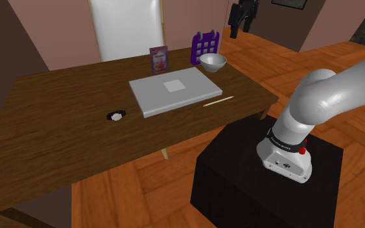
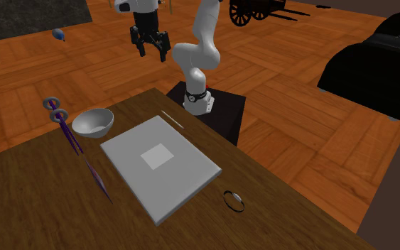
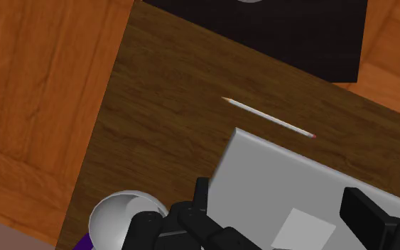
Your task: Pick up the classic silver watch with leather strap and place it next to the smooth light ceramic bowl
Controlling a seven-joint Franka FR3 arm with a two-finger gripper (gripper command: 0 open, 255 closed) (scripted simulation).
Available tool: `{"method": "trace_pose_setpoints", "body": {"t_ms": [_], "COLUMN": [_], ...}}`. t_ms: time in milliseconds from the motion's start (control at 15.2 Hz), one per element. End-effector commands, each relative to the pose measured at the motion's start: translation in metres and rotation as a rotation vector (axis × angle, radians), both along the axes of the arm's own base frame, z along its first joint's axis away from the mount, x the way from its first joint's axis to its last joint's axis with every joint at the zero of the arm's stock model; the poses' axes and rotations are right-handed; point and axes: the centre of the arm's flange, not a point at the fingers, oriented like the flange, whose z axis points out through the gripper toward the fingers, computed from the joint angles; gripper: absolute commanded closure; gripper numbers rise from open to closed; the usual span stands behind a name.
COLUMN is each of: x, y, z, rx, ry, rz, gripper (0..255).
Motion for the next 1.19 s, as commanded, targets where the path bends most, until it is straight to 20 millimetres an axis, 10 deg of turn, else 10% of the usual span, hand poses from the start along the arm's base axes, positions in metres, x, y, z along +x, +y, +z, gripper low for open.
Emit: {"method": "trace_pose_setpoints", "body": {"t_ms": [0, 1122], "x": [0.000, 0.140], "y": [0.000, 0.145], "z": [0.000, -0.085], "rx": [0.000, -0.010], "ry": [0.000, -0.049], "rz": [0.000, 0.375], "gripper": [0, 0]}}
